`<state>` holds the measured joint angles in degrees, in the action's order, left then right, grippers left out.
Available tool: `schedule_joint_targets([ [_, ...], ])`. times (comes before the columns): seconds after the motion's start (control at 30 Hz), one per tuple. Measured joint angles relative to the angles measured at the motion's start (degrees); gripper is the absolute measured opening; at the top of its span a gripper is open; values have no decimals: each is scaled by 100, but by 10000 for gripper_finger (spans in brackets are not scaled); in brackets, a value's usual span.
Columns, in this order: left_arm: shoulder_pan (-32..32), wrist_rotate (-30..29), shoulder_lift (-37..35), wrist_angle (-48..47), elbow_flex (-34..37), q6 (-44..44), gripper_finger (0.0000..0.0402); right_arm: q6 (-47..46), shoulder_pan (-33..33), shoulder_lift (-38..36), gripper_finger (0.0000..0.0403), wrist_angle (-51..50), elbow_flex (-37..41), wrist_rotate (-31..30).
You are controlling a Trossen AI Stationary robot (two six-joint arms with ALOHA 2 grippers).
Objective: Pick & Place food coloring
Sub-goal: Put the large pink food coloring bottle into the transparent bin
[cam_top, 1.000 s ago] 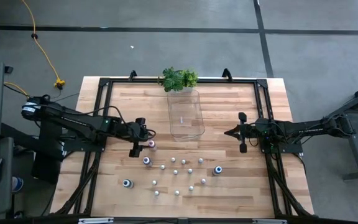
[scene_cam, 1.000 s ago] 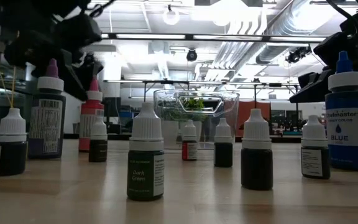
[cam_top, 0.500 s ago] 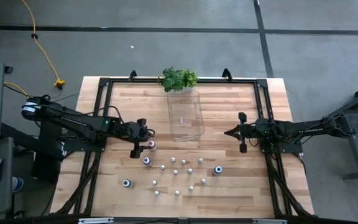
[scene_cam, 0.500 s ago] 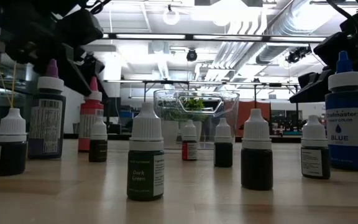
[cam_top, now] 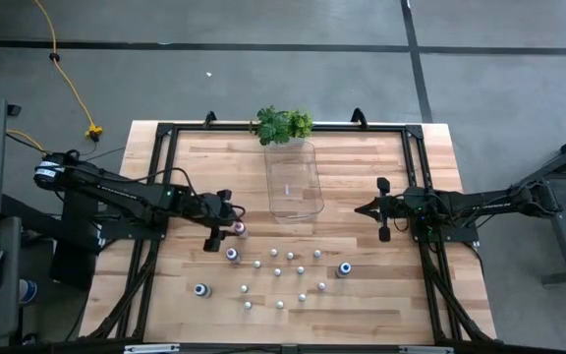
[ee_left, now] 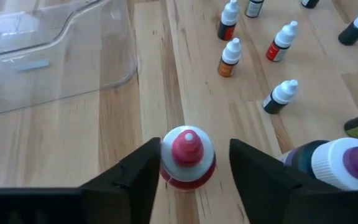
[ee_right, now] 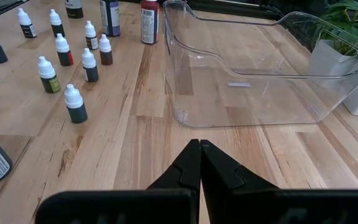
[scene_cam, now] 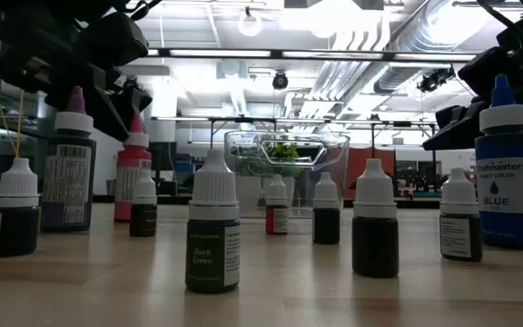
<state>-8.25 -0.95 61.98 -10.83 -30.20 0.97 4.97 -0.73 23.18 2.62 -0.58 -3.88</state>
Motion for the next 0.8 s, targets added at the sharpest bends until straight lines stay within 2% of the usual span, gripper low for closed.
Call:
schedule_joint_targets([
  [0.2, 0, -2, 0, 0, -2, 0, 125, 0, 1, 0, 0, -1, -1, 0],
  [0.33, 0, -2, 0, 5, -4, 0, 104, 0, 2, 0, 0, 0, -1, 0],
  [0.8, 0, -7, -68, 1, -154, -141, 97, 0, 0, 0, 0, 1, -2, 0],
])
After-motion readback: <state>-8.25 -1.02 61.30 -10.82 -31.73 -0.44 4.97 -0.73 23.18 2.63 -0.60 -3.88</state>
